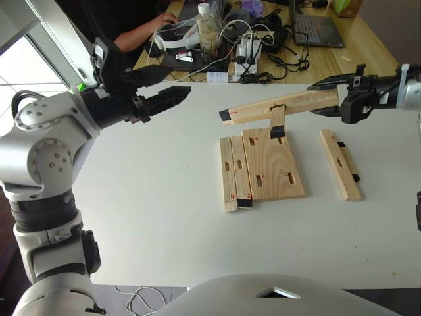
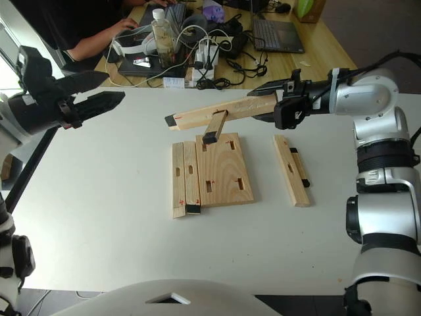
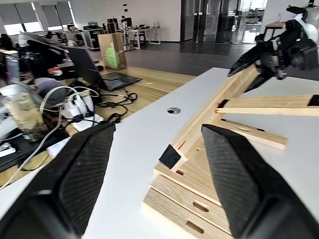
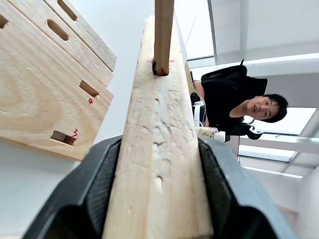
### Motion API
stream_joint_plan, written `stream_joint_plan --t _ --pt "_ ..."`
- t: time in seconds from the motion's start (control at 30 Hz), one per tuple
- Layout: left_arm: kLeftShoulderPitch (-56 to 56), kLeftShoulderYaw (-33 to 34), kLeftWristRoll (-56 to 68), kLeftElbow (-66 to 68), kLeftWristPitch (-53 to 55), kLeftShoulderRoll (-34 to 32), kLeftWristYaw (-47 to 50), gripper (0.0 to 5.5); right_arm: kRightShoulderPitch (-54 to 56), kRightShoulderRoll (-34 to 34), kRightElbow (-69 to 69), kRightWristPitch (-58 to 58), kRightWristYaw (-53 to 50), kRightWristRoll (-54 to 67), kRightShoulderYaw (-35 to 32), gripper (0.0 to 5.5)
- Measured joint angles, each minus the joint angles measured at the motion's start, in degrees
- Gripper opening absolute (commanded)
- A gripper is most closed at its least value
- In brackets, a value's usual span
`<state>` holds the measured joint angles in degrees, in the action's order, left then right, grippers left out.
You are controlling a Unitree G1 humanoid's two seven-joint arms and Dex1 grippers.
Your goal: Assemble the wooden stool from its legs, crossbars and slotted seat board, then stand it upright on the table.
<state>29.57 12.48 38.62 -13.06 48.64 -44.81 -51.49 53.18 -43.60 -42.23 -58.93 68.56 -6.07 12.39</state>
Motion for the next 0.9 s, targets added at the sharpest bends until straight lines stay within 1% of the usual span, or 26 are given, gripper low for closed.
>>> stream_joint_plan --t 0.07,0.1,0.17,0.23,0.3,0.53,0.7,0.73,0.8,0.83,0.9 --pt "1.93 -4.05 -1.02 2.85 -0.33 -1.23 -3.58 3.18 1.88 0.68 -2.23 -4.48 -0.61 -0.61 1.37 2.06" --pt "3.5 -7.42 -2.24 5.12 -0.48 -2.01 -6.0 3.18 3.36 1.18 -3.91 -7.57 -0.72 -1.67 2.58 2.06" --pt "6.32 -13.38 -4.44 8.22 -0.81 -2.32 -10.08 3.18 6.74 2.63 -6.46 -12.33 -1.68 -2.34 4.39 2.06" --pt "7.82 -17.43 -7.22 10.14 -1.48 -2.44 -12.35 3.18 9.42 3.35 -8.08 -15.37 -2.0 -2.34 5.8 2.06" --pt "8.88 -20.35 -8.97 11.4 -1.84 -2.46 -14.01 3.18 11.37 4.3 -8.97 -17.72 -2.83 -2.29 7.28 2.06" --pt "10.31 -24.6 -11.16 11.39 -1.75 -2.29 -16.39 3.18 14.45 5.81 -10.13 -22.59 -5.62 -2.19 12.12 2.06" --pt "10.29 -26.49 -11.23 9.75 -0.84 -2.3 -18.76 2.37 15.88 7.29 -10.47 -23.69 -7.89 -2.25 14.57 2.06" --pt "10.27 -26.78 -11.25 9.7 -0.79 -2.3 -18.98 2.31 16.19 7.46 -10.46 -23.85 -8.2 -2.24 15.06 2.06" --pt "10.11 -27.15 -11.27 9.02 -0.76 -2.3 -19.31 1.93 16.7 7.86 -10.45 -24.19 -9.09 -2.24 15.85 2.06" --pt "9.99 -27.17 -11.27 8.69 -0.75 -2.3 -19.34 1.89 16.91 7.88 -10.45 -24.27 -9.41 -2.25 16.22 2.06" --pt "9.7 -27.19 -11.32 8.54 -0.76 -2.3 -19.39 1.57 17.15 7.92 -10.47 -24.72 -10.07 -2.48 16.88 2.06"
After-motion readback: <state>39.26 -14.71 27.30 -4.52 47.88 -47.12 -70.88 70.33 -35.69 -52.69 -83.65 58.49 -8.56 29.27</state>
